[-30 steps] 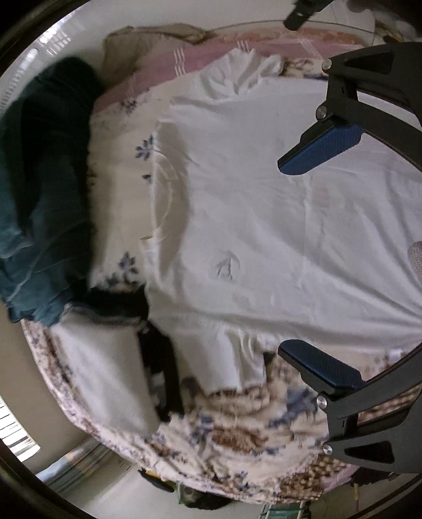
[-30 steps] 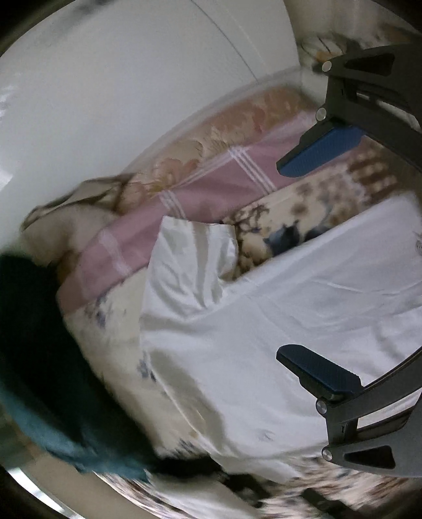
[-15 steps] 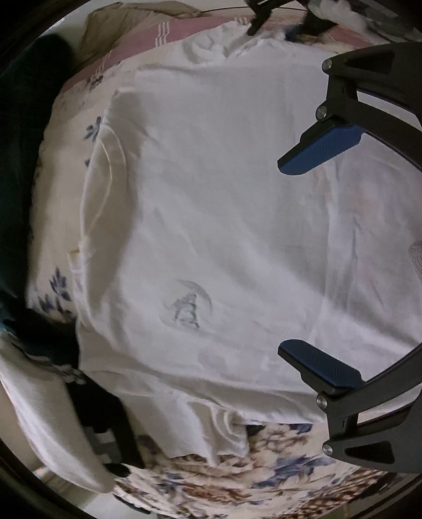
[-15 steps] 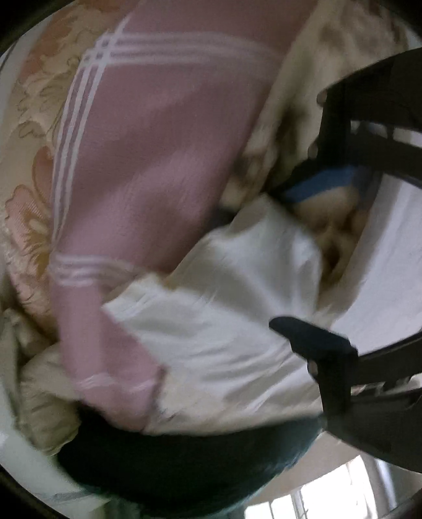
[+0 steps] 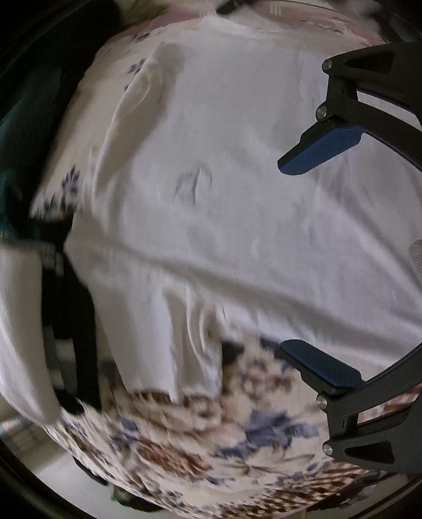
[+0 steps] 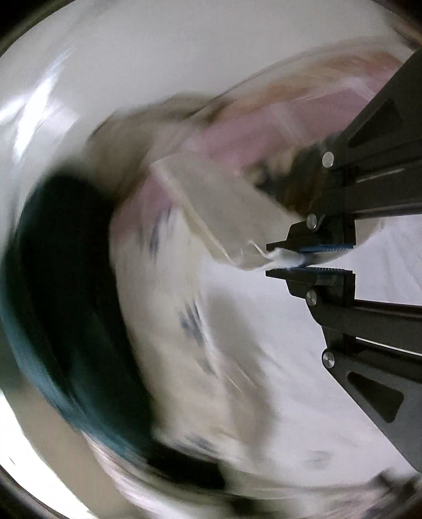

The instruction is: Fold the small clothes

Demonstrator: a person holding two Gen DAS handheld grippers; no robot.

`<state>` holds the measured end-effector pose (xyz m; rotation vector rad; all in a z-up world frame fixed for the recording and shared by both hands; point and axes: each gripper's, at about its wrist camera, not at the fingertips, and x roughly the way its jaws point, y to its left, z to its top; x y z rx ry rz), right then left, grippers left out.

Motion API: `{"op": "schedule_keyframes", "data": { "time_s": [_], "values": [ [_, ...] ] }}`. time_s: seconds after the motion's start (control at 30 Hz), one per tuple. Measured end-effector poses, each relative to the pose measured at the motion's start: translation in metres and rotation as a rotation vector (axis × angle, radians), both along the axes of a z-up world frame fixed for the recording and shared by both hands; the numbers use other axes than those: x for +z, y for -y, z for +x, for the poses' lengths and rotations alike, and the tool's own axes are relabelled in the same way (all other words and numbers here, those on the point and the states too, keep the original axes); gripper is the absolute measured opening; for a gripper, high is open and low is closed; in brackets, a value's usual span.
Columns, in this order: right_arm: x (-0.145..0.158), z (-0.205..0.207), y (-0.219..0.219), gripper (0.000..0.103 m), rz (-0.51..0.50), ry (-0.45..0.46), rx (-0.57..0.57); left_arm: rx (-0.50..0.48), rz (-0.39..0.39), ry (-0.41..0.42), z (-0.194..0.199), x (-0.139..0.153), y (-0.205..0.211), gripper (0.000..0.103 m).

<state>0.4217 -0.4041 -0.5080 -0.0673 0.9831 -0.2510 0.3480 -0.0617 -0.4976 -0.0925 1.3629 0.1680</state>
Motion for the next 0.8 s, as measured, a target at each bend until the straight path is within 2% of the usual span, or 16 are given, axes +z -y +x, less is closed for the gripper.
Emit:
{"op": "schedule_keyframes", "data": {
  "time_s": [0.07,0.2,0.27,0.33,0.37,0.4,0.47,0.53,0.6,0.63,0.7,0.77,0.8],
  "values": [
    [-0.02,-0.003,-0.051,0.007,-0.076,-0.043,0.147,0.032,0.006,-0.01,-0.003,-0.003,-0.017,0.103],
    [-0.061,-0.023,-0.11,0.007,-0.161,-0.104,0.31,0.092,0.023,-0.033,-0.016,-0.01,-0.051,0.103],
    [-0.081,-0.031,-0.126,0.008,-0.163,-0.19,0.357,0.146,0.03,-0.04,-0.027,-0.013,-0.075,0.103],
    [-0.092,-0.04,-0.133,0.012,-0.101,-0.295,0.379,0.211,0.008,-0.042,-0.031,-0.016,-0.097,0.103],
    [-0.09,-0.045,-0.131,0.024,-0.043,-0.306,0.374,0.254,-0.021,-0.045,-0.036,-0.017,-0.11,0.103],
    [-0.083,-0.049,-0.127,0.042,0.026,-0.308,0.363,0.316,-0.072,-0.048,-0.037,-0.021,-0.126,0.103],
    [-0.066,-0.06,-0.109,0.059,0.159,-0.289,0.289,0.434,-0.196,-0.047,-0.035,-0.029,-0.153,0.103],
    [-0.058,-0.068,-0.096,0.059,0.19,-0.282,0.216,0.574,-0.362,-0.01,-0.03,-0.043,-0.181,0.103],
    [-0.056,-0.08,-0.083,0.059,0.202,-0.274,0.149,0.661,-0.48,0.004,-0.021,-0.057,-0.196,0.103],
    [-0.058,-0.082,-0.078,0.059,0.2,-0.273,0.123,0.711,-0.567,0.004,-0.015,-0.069,-0.202,0.103],
    [-0.065,-0.09,-0.065,0.059,0.236,-0.302,0.046,0.762,-0.596,0.024,-0.001,-0.081,-0.209,0.103],
    [-0.067,-0.09,-0.052,0.059,0.275,-0.321,-0.019,0.777,-0.559,0.075,0.012,-0.083,-0.211,0.099],
    [-0.067,-0.094,-0.047,0.059,0.298,-0.321,-0.051,0.776,-0.557,0.109,0.015,-0.08,-0.211,0.081]
  ]
}}
